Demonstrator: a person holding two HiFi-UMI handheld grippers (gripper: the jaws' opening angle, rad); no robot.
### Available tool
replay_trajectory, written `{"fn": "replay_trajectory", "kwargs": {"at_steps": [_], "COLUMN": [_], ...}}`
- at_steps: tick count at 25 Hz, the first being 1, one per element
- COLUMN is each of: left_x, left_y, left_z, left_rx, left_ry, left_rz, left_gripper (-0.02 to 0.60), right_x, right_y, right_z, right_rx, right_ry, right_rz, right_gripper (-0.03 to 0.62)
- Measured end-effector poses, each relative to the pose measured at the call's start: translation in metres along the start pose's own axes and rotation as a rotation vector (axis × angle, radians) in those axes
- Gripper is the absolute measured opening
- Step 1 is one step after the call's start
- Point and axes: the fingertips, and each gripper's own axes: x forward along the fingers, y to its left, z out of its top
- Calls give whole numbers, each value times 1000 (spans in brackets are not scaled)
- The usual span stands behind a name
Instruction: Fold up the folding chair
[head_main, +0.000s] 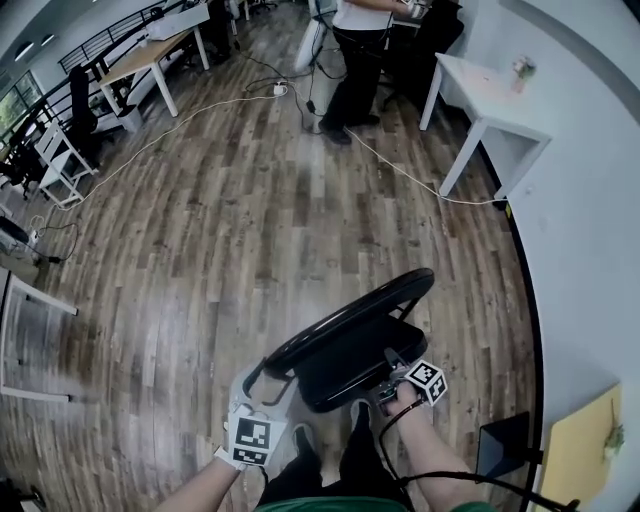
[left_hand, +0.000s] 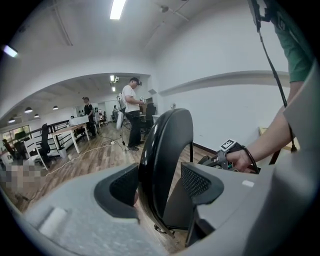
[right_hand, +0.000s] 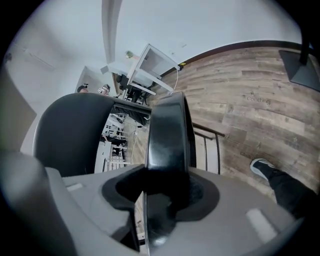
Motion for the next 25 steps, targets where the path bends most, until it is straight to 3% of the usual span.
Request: {"fn": "replay_trajectory", "kwargs": {"at_steps": [6, 10, 17, 25], "left_x": [-5, -1, 0, -9], "left_y": [-11, -12, -9, -15], "left_z": [1, 7, 2, 3], "left_rx": [85, 73, 110, 83], "left_ry": [19, 33, 60, 43], "left_rz": [81, 146, 232, 312], "left_gripper": [275, 275, 275, 241], "right_x": [15, 29, 45, 62], "right_y": [32, 50, 62, 90], "right_z": [-1, 2, 1, 0], "right_rx": [9, 44, 46, 33], "right_ry": [54, 78, 86, 93], "right_rz": [37, 38, -32, -117], "right_gripper": [150, 143, 144, 144]}}
